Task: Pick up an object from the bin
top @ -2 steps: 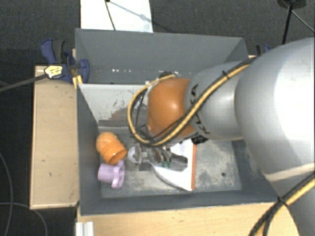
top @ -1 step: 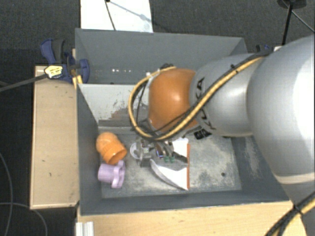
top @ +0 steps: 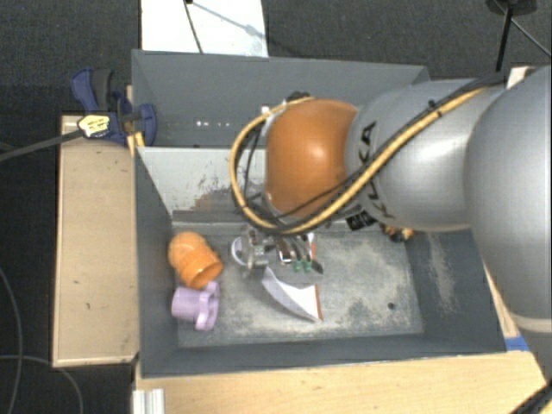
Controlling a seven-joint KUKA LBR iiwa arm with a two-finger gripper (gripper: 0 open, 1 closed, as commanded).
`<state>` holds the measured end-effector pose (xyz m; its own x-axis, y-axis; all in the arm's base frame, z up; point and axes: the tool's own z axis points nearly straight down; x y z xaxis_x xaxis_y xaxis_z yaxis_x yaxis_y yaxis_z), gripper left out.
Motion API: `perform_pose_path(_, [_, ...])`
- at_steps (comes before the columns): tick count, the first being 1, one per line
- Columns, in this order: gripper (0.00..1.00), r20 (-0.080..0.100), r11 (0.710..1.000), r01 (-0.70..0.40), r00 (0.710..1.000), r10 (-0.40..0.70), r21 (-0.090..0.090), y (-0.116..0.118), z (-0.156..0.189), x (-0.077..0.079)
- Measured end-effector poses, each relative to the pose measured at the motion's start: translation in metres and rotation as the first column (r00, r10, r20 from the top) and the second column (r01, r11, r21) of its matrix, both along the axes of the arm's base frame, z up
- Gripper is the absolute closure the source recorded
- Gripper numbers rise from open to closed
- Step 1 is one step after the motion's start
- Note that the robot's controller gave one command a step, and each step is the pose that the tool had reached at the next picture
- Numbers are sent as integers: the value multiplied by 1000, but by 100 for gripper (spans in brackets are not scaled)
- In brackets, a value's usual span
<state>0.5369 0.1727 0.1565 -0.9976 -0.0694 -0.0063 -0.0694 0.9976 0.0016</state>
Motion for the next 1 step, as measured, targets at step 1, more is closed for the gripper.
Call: perform_pose_path(1, [0,-3,998,-58,998,58,0,6,73,-17])
